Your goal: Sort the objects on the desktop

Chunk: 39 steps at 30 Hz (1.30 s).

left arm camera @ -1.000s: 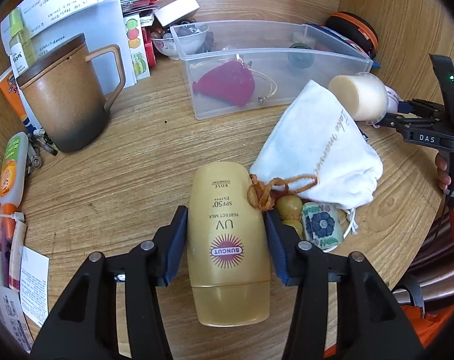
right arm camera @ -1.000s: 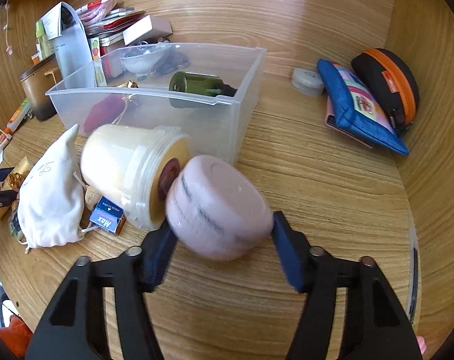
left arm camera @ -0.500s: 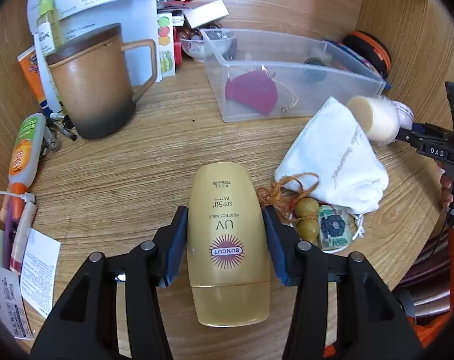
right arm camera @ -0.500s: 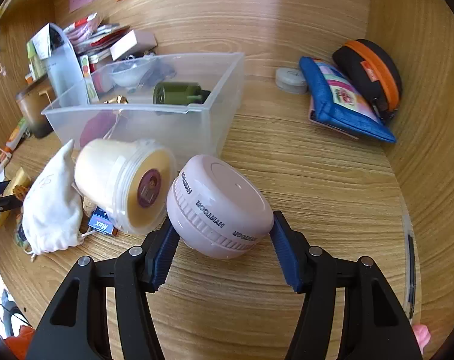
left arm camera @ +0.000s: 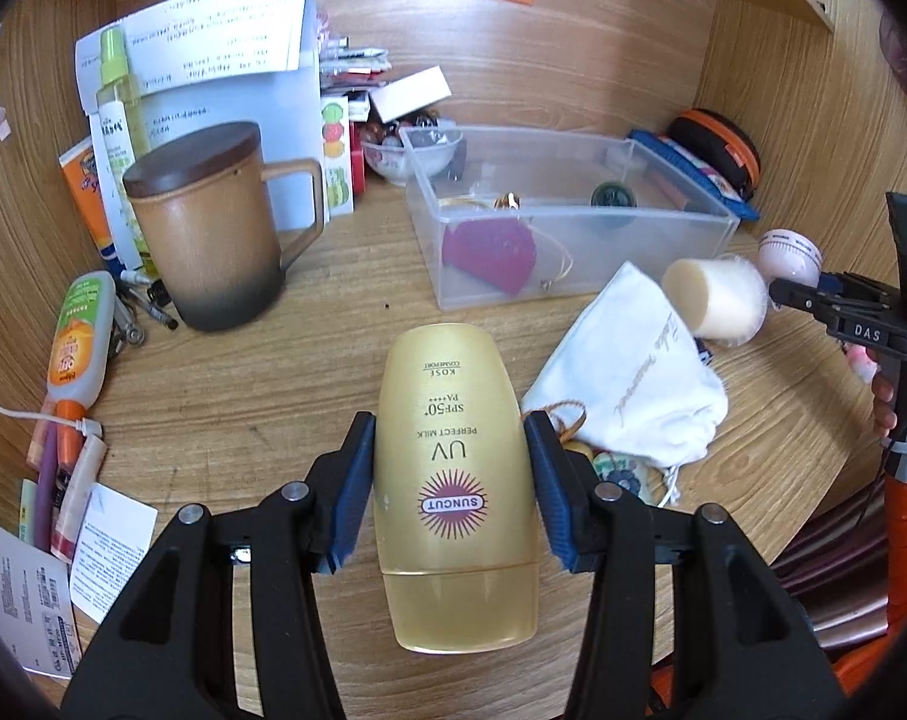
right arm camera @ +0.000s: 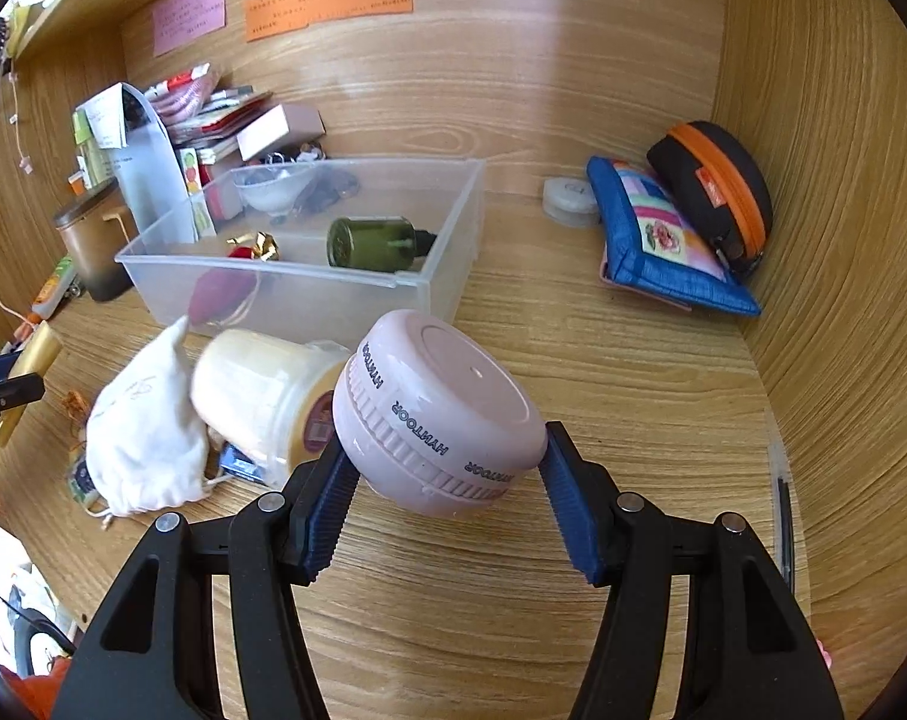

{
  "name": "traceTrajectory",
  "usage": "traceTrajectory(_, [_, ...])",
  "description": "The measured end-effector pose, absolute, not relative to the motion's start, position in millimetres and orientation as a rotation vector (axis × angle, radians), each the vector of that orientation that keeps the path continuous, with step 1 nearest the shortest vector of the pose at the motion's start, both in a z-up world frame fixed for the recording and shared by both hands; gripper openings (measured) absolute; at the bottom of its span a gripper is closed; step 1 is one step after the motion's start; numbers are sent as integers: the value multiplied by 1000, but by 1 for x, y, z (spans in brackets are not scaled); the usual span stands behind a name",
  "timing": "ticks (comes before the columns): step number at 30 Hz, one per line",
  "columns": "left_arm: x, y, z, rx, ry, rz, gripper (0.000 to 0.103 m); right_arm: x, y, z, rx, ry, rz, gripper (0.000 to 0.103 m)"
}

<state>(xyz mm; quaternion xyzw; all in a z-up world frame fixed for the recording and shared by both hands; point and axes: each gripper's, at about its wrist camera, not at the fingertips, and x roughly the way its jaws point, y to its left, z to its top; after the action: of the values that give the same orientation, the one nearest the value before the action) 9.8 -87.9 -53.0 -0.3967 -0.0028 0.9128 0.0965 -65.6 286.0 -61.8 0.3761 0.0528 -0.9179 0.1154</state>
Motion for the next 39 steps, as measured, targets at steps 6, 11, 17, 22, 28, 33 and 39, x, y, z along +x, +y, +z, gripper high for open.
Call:
traceTrajectory(6, [4,-89,-37,-1114,-39,2719,48,-57,285,-47,1053,142,-2698,56])
traceTrajectory(11, [-6,-87,-25,-1074,-44,2724,36,-53,282,-33,1007,145,-2700,56])
traceTrajectory(17, [-22,-85,-23,-1070,-64,2689,26,-53,278,-25,982,149,-2694,56])
traceTrajectory(22, [-27,-84,-23,-1071,-57,2681,26,-54,273,-26,985,168,-2684,56])
traceTrajectory(28, [-27,-75,-39,-1116,-59,2641,29,-54,267,-25,972,182,-2666,56])
traceTrajectory(33, [-28,-77,-44,-1134,-75,2675,26,-56,263,-23,970,177,-2655,56])
traceTrajectory(39, [-26,-78,-26,-1060,-87,2696,26,-60,257,-15,950,179,-2643,56])
